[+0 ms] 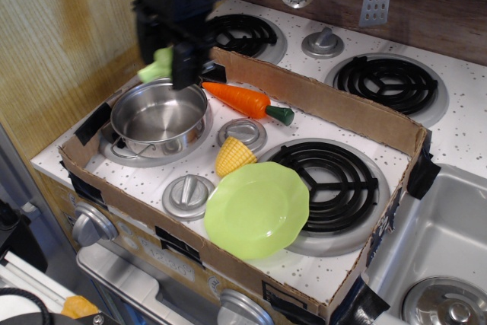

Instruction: Take broccoli out of pan

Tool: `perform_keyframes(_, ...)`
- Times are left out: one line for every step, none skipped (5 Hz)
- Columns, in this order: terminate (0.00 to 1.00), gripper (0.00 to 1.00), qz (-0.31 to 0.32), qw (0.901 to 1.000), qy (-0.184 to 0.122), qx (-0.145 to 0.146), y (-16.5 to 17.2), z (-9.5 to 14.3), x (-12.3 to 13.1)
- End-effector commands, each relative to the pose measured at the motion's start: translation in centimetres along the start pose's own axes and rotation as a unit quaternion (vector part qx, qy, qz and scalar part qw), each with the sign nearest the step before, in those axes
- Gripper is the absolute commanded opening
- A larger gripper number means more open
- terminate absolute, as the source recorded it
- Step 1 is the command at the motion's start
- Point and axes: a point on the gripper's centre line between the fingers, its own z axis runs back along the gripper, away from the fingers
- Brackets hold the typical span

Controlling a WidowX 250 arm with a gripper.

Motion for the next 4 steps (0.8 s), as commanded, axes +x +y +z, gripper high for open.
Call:
perform_keyframes(0.00,0.00,0.039,0.9980,-0.045,-0.019,-4.7,3.5,2.6)
perform_keyframes(0.00,0.00,0.044,0.9971,-0.057,-0.027,-7.3,2.7,4.4)
perform_keyframes(0.00,0.00,0.043,0.9950,-0.074,-0.052,-9.1,1.7,5.7)
perform_keyframes(0.00,0.00,0.039,0.9894,-0.102,-0.096,-10.3,-0.5,6.8)
